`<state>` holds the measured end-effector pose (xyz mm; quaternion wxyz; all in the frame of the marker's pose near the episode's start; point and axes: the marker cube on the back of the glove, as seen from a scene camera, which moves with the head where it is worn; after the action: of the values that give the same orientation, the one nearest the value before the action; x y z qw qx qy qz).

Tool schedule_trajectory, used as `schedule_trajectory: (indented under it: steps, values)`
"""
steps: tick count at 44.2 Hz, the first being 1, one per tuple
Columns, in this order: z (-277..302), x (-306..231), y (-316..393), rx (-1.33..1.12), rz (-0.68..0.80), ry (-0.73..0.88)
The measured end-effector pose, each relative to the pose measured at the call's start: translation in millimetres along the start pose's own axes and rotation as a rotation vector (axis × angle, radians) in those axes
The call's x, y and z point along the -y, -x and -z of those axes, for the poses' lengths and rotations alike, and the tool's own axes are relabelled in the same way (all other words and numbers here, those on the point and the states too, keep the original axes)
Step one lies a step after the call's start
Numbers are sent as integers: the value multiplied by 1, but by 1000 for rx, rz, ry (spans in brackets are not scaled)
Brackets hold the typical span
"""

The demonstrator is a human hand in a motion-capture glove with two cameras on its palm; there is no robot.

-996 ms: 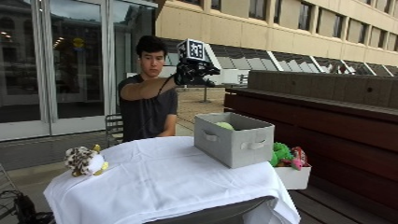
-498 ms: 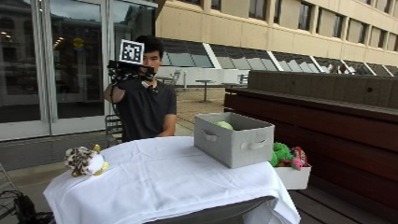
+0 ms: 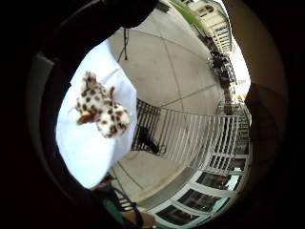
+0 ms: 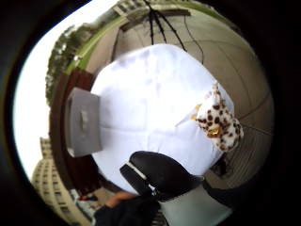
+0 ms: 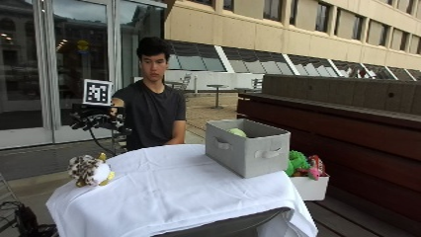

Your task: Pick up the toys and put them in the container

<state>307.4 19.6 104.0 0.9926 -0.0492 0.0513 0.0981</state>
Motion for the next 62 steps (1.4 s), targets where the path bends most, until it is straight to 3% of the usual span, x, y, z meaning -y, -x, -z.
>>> schedule_trajectory:
  steps: [9,13,19,26,40,49,55,59,62]
  values:
    - [-60,-5,-22,8,15,69]
    - [-84,1,-29,19,58,12]
    - [-113,-9,-33,31,-47,155]
    - [-140,-18,-36,59,-55,168]
    - [-147,-8,-39,60,-80,147]
    - [-136,-1,-42,21,-12,117]
    - [-133,20,-56,-14,123,-129]
    - [-126,3,-59,29,-37,40]
    - [-126,2,-59,34,-76,96]
